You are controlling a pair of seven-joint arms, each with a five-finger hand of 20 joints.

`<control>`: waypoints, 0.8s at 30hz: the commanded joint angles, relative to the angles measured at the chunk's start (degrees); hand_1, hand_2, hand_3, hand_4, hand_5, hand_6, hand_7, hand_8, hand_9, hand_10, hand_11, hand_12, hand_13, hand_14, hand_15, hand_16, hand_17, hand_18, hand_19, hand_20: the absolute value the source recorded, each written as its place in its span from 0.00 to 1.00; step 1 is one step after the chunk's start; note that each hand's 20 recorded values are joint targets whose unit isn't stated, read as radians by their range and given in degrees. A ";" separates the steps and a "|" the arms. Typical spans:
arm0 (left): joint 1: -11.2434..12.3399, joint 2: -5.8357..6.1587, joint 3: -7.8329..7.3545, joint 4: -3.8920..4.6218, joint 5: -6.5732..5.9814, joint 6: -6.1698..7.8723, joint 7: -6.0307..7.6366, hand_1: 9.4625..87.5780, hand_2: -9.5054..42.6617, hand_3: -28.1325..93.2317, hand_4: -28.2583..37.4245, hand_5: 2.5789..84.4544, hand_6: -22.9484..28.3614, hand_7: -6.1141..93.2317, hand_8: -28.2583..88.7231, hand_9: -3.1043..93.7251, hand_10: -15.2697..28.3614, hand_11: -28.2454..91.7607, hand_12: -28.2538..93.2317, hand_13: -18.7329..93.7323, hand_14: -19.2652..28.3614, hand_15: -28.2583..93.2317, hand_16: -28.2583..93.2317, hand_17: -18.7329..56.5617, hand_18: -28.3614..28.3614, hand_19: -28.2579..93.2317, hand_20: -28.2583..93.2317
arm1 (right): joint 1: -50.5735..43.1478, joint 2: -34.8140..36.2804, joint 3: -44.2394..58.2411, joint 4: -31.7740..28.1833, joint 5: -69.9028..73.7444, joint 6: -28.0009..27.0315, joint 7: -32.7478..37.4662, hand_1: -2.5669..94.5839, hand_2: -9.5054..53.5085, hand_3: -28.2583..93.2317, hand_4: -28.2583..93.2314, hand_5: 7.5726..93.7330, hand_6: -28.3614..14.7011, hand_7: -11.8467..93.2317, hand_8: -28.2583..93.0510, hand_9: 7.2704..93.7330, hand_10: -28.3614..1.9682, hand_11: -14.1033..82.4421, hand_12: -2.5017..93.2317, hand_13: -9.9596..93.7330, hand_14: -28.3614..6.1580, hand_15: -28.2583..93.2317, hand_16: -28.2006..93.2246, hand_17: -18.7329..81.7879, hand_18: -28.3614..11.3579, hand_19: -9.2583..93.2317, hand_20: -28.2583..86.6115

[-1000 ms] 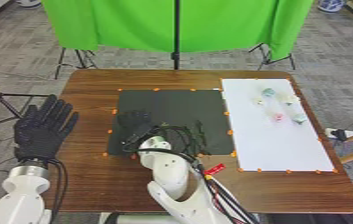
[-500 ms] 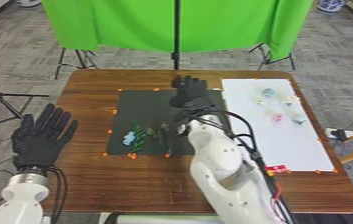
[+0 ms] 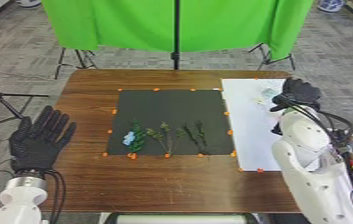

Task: Arrange flowers

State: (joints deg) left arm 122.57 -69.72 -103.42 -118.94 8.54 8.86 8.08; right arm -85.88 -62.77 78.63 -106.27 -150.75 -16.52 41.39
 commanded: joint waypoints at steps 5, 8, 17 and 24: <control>-1.39 0.42 1.23 0.78 0.25 0.70 -0.54 0.25 0.48 0.84 0.00 0.52 0.61 0.23 0.15 0.45 0.69 0.45 0.33 0.45 0.74 0.60 0.17 0.18 0.79 0.57 0.37 | 0.57 -2.32 1.36 7.53 2.47 -7.53 -0.53 0.60 0.00 0.94 0.00 0.53 0.50 0.24 0.14 0.48 0.33 0.28 0.16 0.56 0.29 0.66 0.36 0.50 0.00 0.94 0.57; -1.01 0.48 1.21 0.67 0.17 0.83 -0.63 0.25 0.48 0.84 0.00 0.52 0.61 0.24 0.15 0.45 0.69 0.46 0.33 0.45 0.74 0.60 0.17 0.18 0.79 0.57 0.37 | -0.10 -2.36 1.56 7.86 2.63 -8.59 -1.98 0.60 0.00 0.94 0.00 0.52 0.51 0.24 0.14 0.48 0.37 0.29 0.17 0.56 0.32 0.66 0.36 0.50 0.01 0.94 0.57; -0.47 0.35 1.14 0.31 0.28 1.56 -0.68 0.25 0.48 0.84 0.00 0.53 0.61 0.23 0.15 0.45 0.69 0.46 0.33 0.45 0.73 0.60 0.17 0.18 0.79 0.57 0.37 | -1.64 -2.10 0.00 8.90 0.28 -0.38 -2.83 0.66 0.00 0.77 0.00 0.72 0.63 0.29 0.15 0.77 0.50 0.32 0.28 0.66 0.48 0.64 0.51 0.52 0.07 0.95 0.63; -0.65 0.21 1.28 0.30 0.63 2.08 -0.90 0.25 0.49 0.84 0.00 0.53 0.61 0.23 0.15 0.46 0.70 0.46 0.33 0.45 0.74 0.60 0.17 0.18 0.79 0.57 0.37 | -1.51 -1.22 -1.05 7.13 -0.49 6.30 -3.51 0.74 0.00 0.68 0.00 0.88 0.61 0.36 0.27 0.95 0.54 0.23 0.43 0.73 0.56 0.61 0.58 0.54 0.10 0.96 0.64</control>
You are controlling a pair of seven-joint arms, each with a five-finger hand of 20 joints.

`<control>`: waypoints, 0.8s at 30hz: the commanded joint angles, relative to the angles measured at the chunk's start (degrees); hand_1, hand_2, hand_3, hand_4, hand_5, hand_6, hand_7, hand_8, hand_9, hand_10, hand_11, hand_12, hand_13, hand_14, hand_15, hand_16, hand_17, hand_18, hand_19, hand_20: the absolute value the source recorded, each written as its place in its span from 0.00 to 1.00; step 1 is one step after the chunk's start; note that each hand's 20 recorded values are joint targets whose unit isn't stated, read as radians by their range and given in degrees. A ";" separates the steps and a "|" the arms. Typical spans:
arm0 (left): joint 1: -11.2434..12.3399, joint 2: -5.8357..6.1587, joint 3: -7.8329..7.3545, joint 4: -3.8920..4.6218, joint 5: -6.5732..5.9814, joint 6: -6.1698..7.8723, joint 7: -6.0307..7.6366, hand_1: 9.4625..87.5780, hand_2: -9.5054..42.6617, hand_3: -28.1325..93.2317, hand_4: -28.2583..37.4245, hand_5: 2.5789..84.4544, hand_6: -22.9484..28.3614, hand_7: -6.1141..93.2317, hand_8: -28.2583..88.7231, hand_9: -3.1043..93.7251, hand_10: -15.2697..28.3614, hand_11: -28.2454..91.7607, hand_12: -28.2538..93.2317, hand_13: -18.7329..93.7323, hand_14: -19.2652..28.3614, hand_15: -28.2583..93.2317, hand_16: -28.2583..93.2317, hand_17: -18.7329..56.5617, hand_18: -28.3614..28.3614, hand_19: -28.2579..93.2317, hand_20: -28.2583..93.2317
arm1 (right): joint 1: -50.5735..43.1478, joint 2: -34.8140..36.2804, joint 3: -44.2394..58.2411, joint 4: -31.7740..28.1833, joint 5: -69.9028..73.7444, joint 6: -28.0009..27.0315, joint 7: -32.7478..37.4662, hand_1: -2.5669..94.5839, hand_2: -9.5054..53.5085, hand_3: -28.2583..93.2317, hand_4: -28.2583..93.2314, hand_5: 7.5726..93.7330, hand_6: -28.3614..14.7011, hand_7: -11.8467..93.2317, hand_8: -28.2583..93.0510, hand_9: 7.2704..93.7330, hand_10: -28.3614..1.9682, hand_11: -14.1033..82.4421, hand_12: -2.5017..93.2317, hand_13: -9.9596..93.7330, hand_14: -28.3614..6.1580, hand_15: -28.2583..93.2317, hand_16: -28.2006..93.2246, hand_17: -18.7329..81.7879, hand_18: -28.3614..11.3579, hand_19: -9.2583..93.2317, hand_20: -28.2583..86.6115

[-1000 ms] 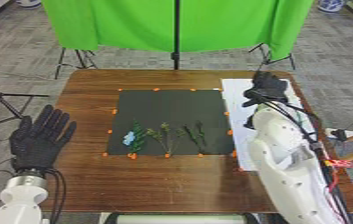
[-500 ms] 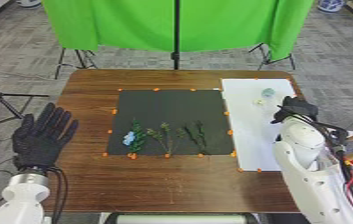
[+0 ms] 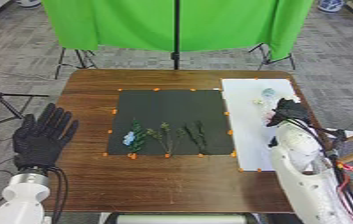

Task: Arrange flowers

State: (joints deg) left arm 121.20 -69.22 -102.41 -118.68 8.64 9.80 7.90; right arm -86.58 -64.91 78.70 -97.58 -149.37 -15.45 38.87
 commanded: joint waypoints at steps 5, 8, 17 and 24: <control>1.14 -0.56 0.03 -0.09 0.28 0.84 -0.85 0.25 0.49 0.84 0.00 0.53 0.61 0.23 0.15 0.46 0.70 0.46 0.33 0.45 0.74 0.61 0.17 0.18 0.79 0.58 0.37 | 0.16 1.78 -2.73 -4.80 -1.80 9.77 -1.96 0.74 0.00 0.70 0.00 0.89 0.60 0.36 0.27 0.96 0.54 0.22 0.44 0.73 0.56 0.60 0.59 0.54 0.10 0.96 0.64; 1.72 -0.52 -0.34 -0.40 0.24 0.95 -0.79 0.25 0.49 0.84 0.00 0.53 0.61 0.23 0.15 0.46 0.70 0.46 0.33 0.45 0.74 0.61 0.17 0.18 0.79 0.58 0.37 | 1.67 1.19 -4.51 -6.18 -1.97 12.92 -3.80 0.73 0.00 0.71 0.00 0.89 0.59 0.35 0.27 0.96 0.54 0.22 0.44 0.73 0.56 0.60 0.59 0.54 0.10 0.96 0.64; 1.15 -0.26 0.37 -0.10 -0.12 0.53 -0.95 0.25 0.49 0.84 0.00 0.53 0.61 0.23 0.15 0.46 0.70 0.46 0.33 0.45 0.74 0.61 0.17 0.18 0.79 0.58 0.37 | 16.80 -10.19 -17.00 1.08 -1.78 14.78 -13.59 0.71 0.00 0.74 0.00 0.89 0.60 0.36 0.28 0.96 0.54 0.22 0.43 0.73 0.56 0.61 0.58 0.54 0.10 0.95 0.63; 0.28 1.10 1.04 0.16 0.07 0.44 -0.33 0.25 0.49 0.84 0.00 0.53 0.61 0.23 0.15 0.46 0.71 0.46 0.33 0.45 0.76 0.61 0.17 0.18 0.79 0.58 0.37 | 23.11 -18.08 -25.88 9.81 -2.42 10.31 -24.24 0.70 0.00 0.75 0.00 0.87 0.60 0.37 0.29 0.94 0.57 0.22 0.43 0.73 0.56 0.61 0.58 0.53 0.10 0.95 0.63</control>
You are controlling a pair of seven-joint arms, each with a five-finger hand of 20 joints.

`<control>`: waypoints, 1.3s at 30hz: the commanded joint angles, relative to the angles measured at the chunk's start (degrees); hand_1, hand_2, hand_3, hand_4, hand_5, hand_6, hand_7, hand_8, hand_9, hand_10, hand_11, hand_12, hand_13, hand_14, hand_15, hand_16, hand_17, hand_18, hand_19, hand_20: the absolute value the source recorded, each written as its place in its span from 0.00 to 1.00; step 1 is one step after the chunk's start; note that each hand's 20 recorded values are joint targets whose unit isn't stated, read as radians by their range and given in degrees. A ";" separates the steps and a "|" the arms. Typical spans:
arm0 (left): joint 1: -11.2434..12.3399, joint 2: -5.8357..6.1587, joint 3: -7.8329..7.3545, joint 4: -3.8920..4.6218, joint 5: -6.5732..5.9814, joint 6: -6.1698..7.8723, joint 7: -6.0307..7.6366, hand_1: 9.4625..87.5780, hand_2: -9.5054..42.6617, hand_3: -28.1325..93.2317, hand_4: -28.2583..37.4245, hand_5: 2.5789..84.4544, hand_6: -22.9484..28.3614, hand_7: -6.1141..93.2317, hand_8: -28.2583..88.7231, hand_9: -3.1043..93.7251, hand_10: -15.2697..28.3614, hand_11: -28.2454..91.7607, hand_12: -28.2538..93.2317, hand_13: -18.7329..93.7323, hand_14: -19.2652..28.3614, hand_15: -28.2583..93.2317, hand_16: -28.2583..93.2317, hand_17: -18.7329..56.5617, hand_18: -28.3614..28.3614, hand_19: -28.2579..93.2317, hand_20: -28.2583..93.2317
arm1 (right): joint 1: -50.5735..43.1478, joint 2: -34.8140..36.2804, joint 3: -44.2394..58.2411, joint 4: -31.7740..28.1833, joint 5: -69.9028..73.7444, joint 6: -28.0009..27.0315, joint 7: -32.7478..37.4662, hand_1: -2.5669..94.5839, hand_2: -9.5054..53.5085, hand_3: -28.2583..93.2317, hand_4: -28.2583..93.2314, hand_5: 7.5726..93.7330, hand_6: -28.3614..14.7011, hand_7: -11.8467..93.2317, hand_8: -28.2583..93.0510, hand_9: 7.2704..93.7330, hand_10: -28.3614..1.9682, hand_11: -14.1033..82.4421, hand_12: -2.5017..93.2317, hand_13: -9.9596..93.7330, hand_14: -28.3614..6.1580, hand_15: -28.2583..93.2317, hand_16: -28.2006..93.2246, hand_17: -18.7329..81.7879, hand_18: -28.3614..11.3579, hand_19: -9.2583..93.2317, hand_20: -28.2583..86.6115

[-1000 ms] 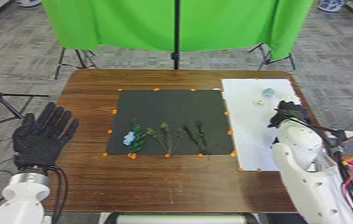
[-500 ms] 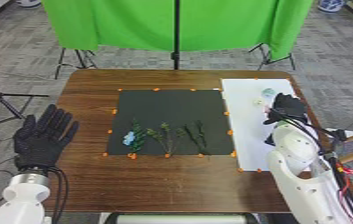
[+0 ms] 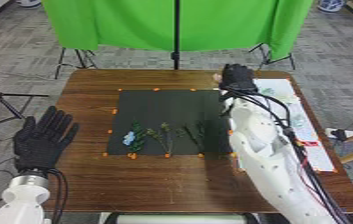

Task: Arrange flowers

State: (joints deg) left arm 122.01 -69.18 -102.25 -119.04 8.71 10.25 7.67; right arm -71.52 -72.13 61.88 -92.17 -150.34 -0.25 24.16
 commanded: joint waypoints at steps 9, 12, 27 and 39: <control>-5.11 2.79 3.41 2.10 -0.32 -1.59 0.84 0.26 0.50 0.83 0.00 0.54 0.62 0.23 0.15 0.47 0.73 0.44 0.34 0.47 0.79 0.61 0.18 0.17 0.83 0.59 0.37 | 7.28 -15.42 -15.65 10.61 -10.95 -11.47 -14.87 0.70 0.00 0.75 0.00 0.85 0.61 0.39 0.27 0.93 0.59 0.23 0.42 0.73 0.57 0.60 0.58 0.54 0.10 0.95 0.63; -5.40 3.33 3.66 2.16 -0.49 -2.01 1.05 0.26 0.50 0.83 0.00 0.53 0.62 0.23 0.15 0.47 0.73 0.44 0.34 0.47 0.80 0.61 0.18 0.17 0.84 0.60 0.37 | 6.57 -16.64 -15.62 11.36 -14.41 -13.06 -16.20 0.69 0.00 0.75 0.00 0.85 0.61 0.40 0.27 0.93 0.59 0.23 0.42 0.73 0.57 0.60 0.58 0.54 0.10 0.95 0.62; -6.83 4.27 4.20 2.98 -1.07 -2.50 0.06 0.25 0.50 0.83 0.00 0.52 0.62 0.23 0.15 0.46 0.72 0.44 0.35 0.48 0.77 0.59 0.20 0.17 0.85 0.61 0.37 | 4.01 -21.73 -10.02 16.64 -22.53 -12.20 -17.43 0.69 0.00 0.75 0.00 0.85 0.61 0.41 0.27 0.93 0.59 0.23 0.42 0.73 0.58 0.60 0.58 0.54 0.10 0.95 0.63; -7.86 4.08 4.48 3.19 -4.76 0.31 0.30 0.25 0.50 0.83 0.00 0.52 0.62 0.23 0.15 0.47 0.72 0.45 0.34 0.47 0.76 0.60 0.19 0.17 0.85 0.61 0.36 | 3.18 -21.55 -10.61 16.64 -20.93 -8.73 -15.43 0.68 0.00 0.78 0.00 0.83 0.63 0.38 0.24 0.90 0.59 0.23 0.41 0.71 0.57 0.61 0.57 0.53 0.11 0.94 0.62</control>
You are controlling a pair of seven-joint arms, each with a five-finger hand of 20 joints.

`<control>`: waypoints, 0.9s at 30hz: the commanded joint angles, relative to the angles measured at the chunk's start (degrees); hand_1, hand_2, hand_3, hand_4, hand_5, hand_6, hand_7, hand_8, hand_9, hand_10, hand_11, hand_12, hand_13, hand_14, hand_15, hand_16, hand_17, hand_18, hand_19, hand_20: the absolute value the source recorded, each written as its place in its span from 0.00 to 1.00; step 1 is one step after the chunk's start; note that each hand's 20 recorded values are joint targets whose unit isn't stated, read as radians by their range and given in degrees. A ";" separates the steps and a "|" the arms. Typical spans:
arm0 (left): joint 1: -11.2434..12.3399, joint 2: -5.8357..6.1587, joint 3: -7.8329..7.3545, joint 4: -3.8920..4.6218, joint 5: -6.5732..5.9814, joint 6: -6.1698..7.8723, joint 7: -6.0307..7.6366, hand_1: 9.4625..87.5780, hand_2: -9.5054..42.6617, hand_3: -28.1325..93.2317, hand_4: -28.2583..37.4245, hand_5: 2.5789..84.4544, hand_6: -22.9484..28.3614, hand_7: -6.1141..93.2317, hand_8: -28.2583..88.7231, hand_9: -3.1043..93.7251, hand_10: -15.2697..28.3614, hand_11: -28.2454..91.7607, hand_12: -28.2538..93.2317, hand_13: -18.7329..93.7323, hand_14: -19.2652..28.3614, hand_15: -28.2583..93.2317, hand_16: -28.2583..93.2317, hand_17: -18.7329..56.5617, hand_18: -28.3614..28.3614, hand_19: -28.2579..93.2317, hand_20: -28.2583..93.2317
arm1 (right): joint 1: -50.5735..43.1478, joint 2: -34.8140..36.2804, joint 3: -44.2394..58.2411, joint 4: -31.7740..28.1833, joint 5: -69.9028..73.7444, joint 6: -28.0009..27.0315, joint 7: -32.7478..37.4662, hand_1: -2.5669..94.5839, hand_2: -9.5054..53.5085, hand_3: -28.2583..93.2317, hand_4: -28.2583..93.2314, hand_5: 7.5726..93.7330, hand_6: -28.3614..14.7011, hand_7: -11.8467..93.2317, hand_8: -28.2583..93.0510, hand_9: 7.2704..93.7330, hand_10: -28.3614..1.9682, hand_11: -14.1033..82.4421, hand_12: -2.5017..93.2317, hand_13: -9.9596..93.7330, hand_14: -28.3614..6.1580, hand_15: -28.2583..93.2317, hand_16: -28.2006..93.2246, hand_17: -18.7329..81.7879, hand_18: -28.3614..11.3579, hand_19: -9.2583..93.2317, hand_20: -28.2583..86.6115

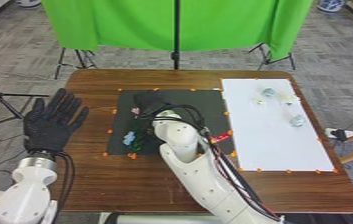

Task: Arrange flowers

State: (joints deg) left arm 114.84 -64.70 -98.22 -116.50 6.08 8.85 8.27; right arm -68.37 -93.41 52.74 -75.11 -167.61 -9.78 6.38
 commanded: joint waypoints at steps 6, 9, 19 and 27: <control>-0.89 -0.25 0.74 0.64 -3.19 2.46 0.20 0.25 0.51 0.83 0.00 0.54 0.62 0.23 0.15 0.47 0.72 0.45 0.34 0.47 0.77 0.60 0.19 0.17 0.84 0.61 0.37 | 0.51 0.16 -2.65 -0.79 -2.87 1.64 3.91 0.67 0.00 0.78 0.00 0.78 0.61 0.33 0.23 0.86 0.55 0.22 0.38 0.70 0.57 0.61 0.57 0.53 0.10 0.94 0.61; -0.98 -0.20 0.88 0.69 -3.19 2.54 0.32 0.25 0.50 0.84 0.00 0.54 0.62 0.24 0.15 0.48 0.72 0.45 0.34 0.48 0.77 0.60 0.19 0.17 0.84 0.61 0.37 | 0.64 0.34 -3.05 -1.01 -1.88 1.45 4.84 0.67 0.00 0.79 0.00 0.77 0.59 0.31 0.22 0.84 0.54 0.22 0.37 0.70 0.56 0.62 0.57 0.53 0.10 0.94 0.61; -0.07 -0.59 0.40 0.31 -3.04 3.12 0.14 0.25 0.48 0.85 0.00 0.55 0.61 0.24 0.15 0.49 0.71 0.45 0.34 0.48 0.76 0.61 0.19 0.18 0.81 0.60 0.36 | 1.57 0.53 -3.97 -4.87 6.74 -2.42 10.34 0.65 0.00 0.81 0.00 0.73 0.58 0.28 0.18 0.79 0.47 0.29 0.29 0.69 0.54 0.63 0.56 0.53 0.09 0.95 0.60; 1.14 -2.03 -0.28 0.11 -2.30 3.06 -0.47 0.26 0.47 0.85 0.00 0.55 0.61 0.24 0.15 0.49 0.71 0.45 0.34 0.48 0.77 0.61 0.18 0.18 0.81 0.59 0.36 | 1.63 2.40 -1.65 -12.03 13.80 -9.22 13.57 0.67 0.00 0.81 0.00 0.67 0.56 0.27 0.13 0.70 0.42 0.34 0.21 0.66 0.54 0.62 0.55 0.51 0.08 0.93 0.59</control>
State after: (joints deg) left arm 114.14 -64.95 -97.91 -116.39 3.38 11.11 8.55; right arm -67.60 -92.43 49.07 -81.73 -157.50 -16.22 17.46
